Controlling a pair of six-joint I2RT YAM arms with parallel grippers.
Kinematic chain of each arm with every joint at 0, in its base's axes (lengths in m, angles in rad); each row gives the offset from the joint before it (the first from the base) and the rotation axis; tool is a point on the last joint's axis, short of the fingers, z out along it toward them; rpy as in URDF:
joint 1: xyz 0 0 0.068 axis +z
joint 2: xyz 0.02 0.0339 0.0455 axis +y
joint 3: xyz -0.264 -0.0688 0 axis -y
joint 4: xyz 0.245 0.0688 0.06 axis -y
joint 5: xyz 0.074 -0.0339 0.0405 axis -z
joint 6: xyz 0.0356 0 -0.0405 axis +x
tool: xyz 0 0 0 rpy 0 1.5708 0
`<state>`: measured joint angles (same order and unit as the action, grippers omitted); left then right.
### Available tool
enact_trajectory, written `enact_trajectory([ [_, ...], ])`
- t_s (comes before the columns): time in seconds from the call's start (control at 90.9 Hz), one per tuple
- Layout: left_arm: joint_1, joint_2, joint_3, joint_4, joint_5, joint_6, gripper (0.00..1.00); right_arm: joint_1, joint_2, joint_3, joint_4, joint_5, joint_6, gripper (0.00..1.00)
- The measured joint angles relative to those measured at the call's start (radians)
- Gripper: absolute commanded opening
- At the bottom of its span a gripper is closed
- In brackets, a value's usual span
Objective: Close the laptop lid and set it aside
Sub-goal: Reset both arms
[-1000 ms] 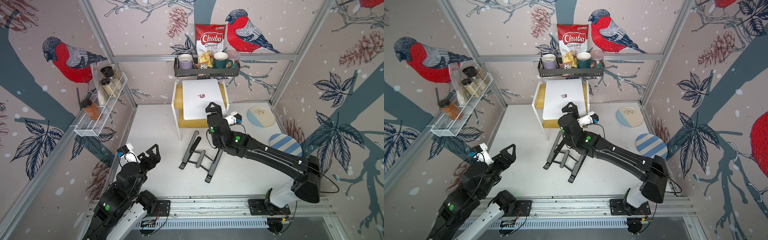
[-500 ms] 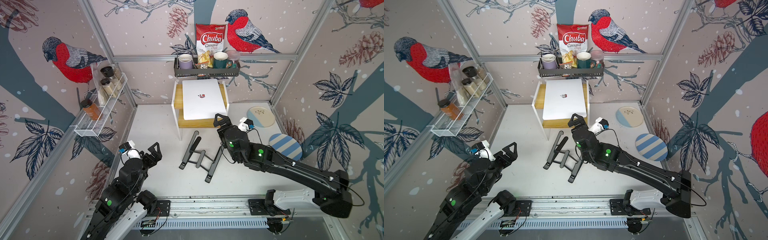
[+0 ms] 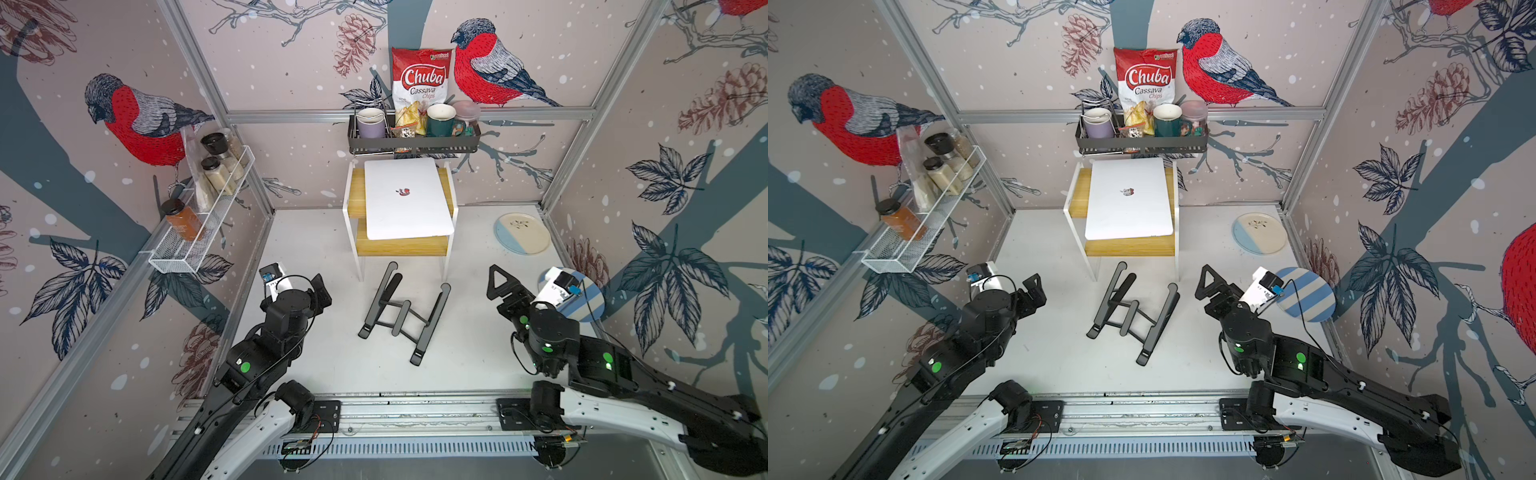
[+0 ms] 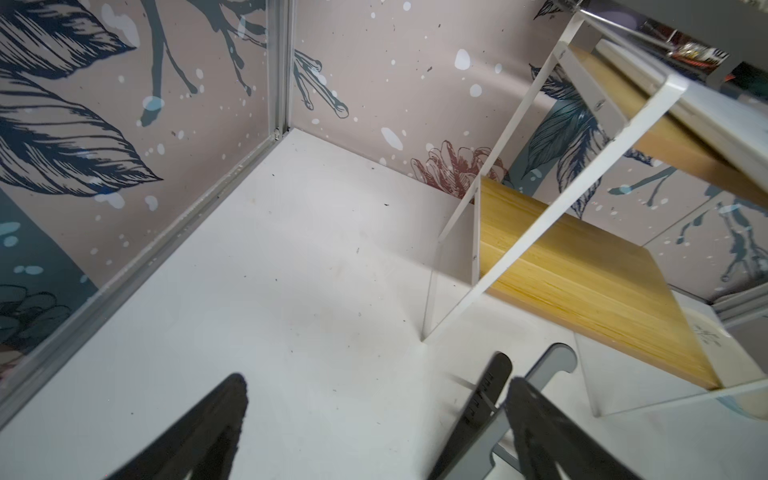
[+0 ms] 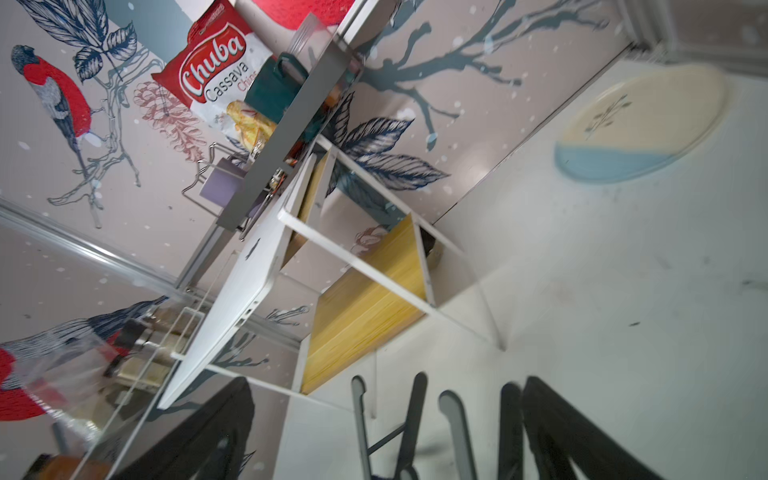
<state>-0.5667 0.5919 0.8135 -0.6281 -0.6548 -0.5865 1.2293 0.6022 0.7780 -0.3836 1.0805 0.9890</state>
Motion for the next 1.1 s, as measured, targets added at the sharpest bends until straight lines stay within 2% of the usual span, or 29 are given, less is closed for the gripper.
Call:
enact_trajectory([
  [0.11, 0.000, 0.015, -0.050, 0.063, -0.087, 0.056, 0.96, -0.039, -0.028, -0.050, 0.006, 0.129, -0.155, 1.00],
  [0.198, 0.000, 0.018, -0.112, 0.153, -0.181, 0.111, 0.96, -0.171, -0.035, -0.095, 0.063, 0.152, -0.297, 1.00],
  [0.286, 0.014, 0.037, -0.170, 0.252, -0.245, 0.177, 0.96, -0.427, -0.021, -0.136, 0.110, 0.045, -0.390, 1.00],
  [0.418, 0.100, 0.129, -0.193, 0.344, -0.269, 0.241, 0.96, -0.792, 0.068, -0.146, 0.155, -0.184, -0.419, 1.00],
  [0.517, 0.170, 0.227, -0.195, 0.395, -0.261, 0.267, 0.96, -0.956, 0.167, -0.150, 0.208, -0.301, -0.449, 1.00],
  [0.616, 0.208, 0.299, -0.215, 0.454, -0.265, 0.299, 0.96, -1.011, 0.274, -0.170, 0.290, -0.378, -0.532, 1.00],
  [0.803, 0.286, 0.409, -0.275, 0.592, -0.256, 0.325, 0.96, -1.037, 0.378, -0.270, 0.503, -0.461, -0.706, 1.00],
  [1.1, 0.314, 0.645, -0.349, 0.835, -0.232, 0.384, 0.96, -1.081, 0.502, -0.397, 0.781, -0.594, -0.795, 1.00],
])
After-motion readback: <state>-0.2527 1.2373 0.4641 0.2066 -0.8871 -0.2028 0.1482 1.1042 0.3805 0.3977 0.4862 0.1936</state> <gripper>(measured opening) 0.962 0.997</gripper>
